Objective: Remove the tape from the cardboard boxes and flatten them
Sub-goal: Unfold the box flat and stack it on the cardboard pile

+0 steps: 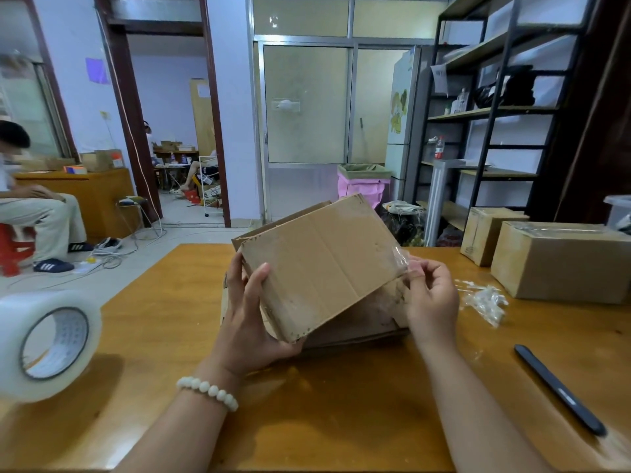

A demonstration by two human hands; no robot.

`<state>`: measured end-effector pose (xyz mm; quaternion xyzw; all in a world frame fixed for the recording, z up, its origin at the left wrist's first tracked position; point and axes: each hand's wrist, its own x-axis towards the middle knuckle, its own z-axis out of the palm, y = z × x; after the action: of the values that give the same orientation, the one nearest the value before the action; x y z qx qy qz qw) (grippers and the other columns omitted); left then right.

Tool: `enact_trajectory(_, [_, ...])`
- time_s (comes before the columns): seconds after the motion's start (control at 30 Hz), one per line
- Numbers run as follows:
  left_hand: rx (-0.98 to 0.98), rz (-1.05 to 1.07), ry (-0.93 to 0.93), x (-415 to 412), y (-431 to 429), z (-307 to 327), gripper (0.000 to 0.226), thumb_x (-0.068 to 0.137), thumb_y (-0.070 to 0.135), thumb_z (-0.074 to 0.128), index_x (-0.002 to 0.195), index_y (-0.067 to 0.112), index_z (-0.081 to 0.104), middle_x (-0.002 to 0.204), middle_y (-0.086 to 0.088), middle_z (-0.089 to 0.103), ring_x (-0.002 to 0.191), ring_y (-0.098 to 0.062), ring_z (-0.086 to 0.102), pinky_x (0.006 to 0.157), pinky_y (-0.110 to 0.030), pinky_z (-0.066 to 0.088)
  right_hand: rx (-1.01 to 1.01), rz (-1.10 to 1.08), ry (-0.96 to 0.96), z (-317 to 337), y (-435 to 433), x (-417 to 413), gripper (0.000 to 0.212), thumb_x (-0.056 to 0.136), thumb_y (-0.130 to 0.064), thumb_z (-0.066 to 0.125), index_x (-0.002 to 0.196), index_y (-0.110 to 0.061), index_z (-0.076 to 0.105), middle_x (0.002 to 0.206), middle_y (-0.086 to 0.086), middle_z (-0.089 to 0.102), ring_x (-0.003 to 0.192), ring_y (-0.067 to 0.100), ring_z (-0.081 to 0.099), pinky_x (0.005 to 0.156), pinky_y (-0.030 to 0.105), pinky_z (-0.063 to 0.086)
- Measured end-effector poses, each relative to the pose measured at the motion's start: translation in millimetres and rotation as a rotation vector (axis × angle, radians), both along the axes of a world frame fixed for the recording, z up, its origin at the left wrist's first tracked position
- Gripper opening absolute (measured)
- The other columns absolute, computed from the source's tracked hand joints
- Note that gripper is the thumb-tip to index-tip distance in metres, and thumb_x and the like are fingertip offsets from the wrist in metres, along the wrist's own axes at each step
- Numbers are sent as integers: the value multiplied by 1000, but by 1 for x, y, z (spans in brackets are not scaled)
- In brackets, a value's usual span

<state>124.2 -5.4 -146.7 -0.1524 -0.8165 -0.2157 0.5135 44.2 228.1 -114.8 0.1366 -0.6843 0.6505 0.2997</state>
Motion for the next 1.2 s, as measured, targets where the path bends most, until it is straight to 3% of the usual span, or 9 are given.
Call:
enact_trajectory(0.17, [309,-97,-119,-2,-5,-4,104,61,69,76,141,41,15,147,-24,20,145,-37,14,104,-62,40,-538,200,-294,11,2,-6,19,103,-18,36,91,-18,51,80,0,70,75,13,65,68,27,54])
enact_trajectory(0.23, [444,-211,-170,1,-6,-4,102,57,71,79,137,54,19,146,-16,23,138,-39,30,96,-50,52,-760,354,-377,17,10,-5,19,104,-15,33,97,-12,51,79,0,73,74,9,69,61,22,53])
enact_trajectory(0.5, [690,-280,-292,1,-9,-4,90,48,46,80,117,73,29,137,7,34,120,-19,48,73,-26,58,265,234,-13,-4,-8,2,10,93,-23,56,88,-30,60,114,-12,55,111,3,46,91,14,37])
enact_trajectory(0.7, [711,-297,-340,4,-6,-1,96,46,51,84,119,73,26,148,-2,27,129,-25,42,86,-37,57,33,338,-139,-1,-4,7,26,98,-28,46,84,-38,66,110,0,65,101,15,63,90,48,51])
enact_trajectory(0.77, [691,-297,-370,6,-5,-1,103,42,63,87,123,71,24,149,-5,26,133,-29,39,93,-49,54,35,266,-157,1,-4,7,11,90,-27,61,99,-30,56,111,-3,62,93,11,64,84,40,54])
enact_trajectory(0.83, [672,-297,-374,7,-4,-2,105,40,71,85,125,69,24,149,-5,25,134,-30,38,95,-53,52,-6,296,-244,1,-5,5,43,80,-32,70,112,-21,42,111,-3,56,90,4,60,80,24,51])
enact_trajectory(1.0, [652,-300,-363,7,-5,-2,102,48,55,85,128,68,22,147,0,28,131,-26,40,96,-52,51,220,392,-442,-5,-6,4,77,54,-74,65,106,-17,61,105,2,64,98,19,61,83,38,51])
enact_trajectory(1.1, [712,-333,-362,7,-6,0,103,46,50,83,130,65,25,143,3,33,124,-17,46,82,-32,58,217,357,-390,-5,-7,3,42,61,-60,71,84,-26,63,104,3,60,86,14,57,74,33,48])
enact_trajectory(1.2, [857,-380,-345,5,-11,4,99,50,46,75,136,55,26,138,1,42,120,-17,50,76,-30,58,-121,358,-396,5,0,3,16,89,-19,56,74,-19,53,81,0,60,69,10,58,63,27,48])
